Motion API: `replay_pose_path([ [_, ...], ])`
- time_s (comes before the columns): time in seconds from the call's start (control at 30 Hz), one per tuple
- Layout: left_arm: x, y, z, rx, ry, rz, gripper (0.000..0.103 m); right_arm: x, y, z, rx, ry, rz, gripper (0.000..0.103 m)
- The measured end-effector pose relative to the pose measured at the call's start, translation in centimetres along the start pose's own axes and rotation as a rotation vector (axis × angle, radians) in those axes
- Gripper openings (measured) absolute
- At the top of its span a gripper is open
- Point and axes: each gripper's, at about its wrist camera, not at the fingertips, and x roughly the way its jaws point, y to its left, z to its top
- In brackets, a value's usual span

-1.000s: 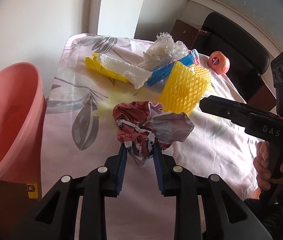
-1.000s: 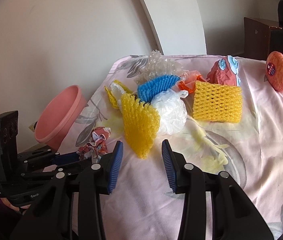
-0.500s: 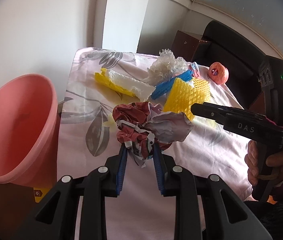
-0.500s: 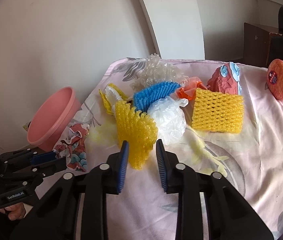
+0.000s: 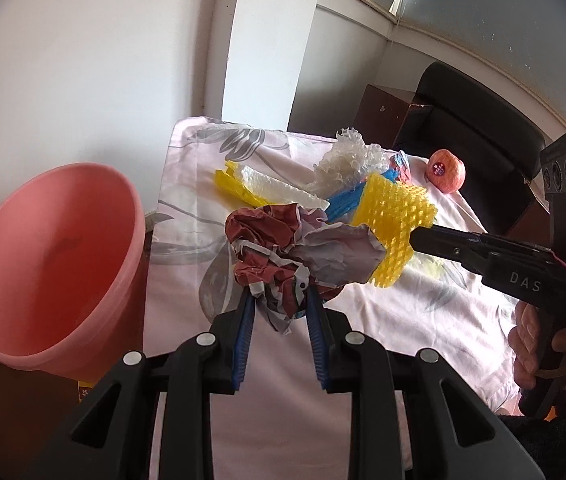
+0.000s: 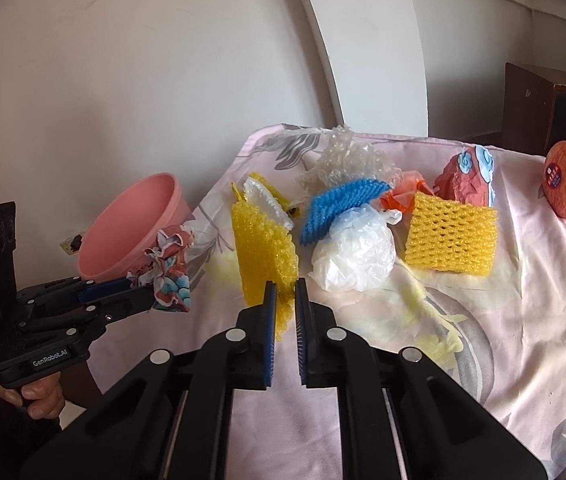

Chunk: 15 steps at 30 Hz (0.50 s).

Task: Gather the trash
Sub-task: 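Lift the foil wrapper with the left tool while the right grasps the yellow net, then carry both items over the pink basin and open both tools to drop them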

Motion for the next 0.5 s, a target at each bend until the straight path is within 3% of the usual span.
replay_pose_path([
  [0.5, -3.4, 4.4, 0.6, -0.113, -0.134, 0.158, 0.025, 3.0, 4.5, 4.4, -0.038, -0.015, 0.144, 0.010],
])
